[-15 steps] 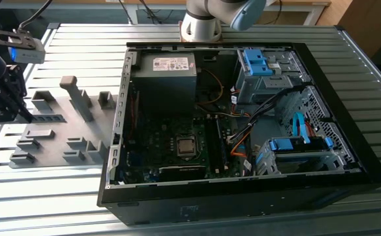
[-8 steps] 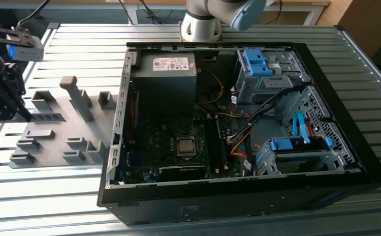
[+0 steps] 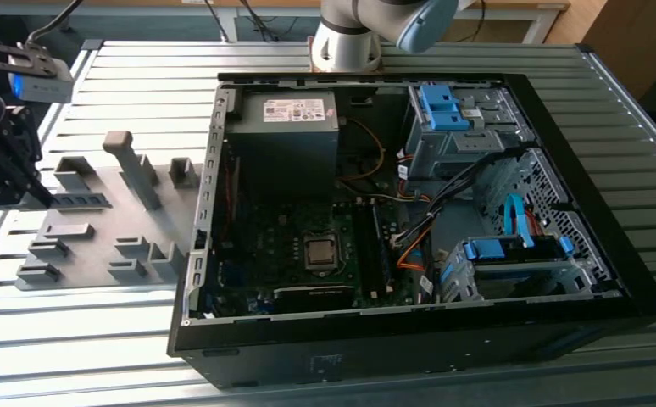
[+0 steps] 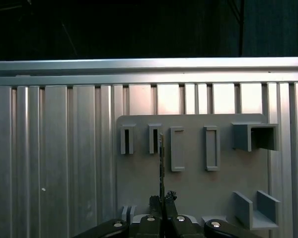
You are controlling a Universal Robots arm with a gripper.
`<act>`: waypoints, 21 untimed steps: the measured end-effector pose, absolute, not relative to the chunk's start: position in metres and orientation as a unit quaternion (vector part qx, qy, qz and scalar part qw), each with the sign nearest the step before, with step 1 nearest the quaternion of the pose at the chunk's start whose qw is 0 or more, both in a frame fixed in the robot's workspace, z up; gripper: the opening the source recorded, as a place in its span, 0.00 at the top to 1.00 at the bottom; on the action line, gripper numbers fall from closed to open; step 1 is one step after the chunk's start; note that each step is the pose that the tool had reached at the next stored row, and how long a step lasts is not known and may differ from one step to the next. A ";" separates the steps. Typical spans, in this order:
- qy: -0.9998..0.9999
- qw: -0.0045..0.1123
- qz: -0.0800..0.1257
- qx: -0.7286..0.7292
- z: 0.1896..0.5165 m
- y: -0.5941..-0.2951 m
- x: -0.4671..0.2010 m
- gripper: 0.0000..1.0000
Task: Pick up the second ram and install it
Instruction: 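Pick up the second ram and move it above second insertion slot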
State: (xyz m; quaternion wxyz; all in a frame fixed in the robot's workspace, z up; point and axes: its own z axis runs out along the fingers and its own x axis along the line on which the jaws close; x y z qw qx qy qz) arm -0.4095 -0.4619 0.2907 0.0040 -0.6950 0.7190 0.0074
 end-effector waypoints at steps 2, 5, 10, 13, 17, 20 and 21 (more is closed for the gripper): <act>0.719 0.004 0.007 -0.695 0.291 -0.462 -0.409 0.86; 0.719 0.004 0.007 -0.695 0.291 -0.462 -0.409 0.86; 0.719 0.004 0.007 -0.695 0.294 -0.462 -0.409 0.86; 0.719 0.004 0.007 -0.695 0.296 -0.462 -0.409 0.86; 0.719 0.004 0.007 -0.695 0.298 -0.462 -0.409 0.86; 0.719 0.004 0.007 -0.695 0.299 -0.462 -0.409 0.86; 0.719 0.004 0.007 -0.695 0.301 -0.462 -0.409 0.86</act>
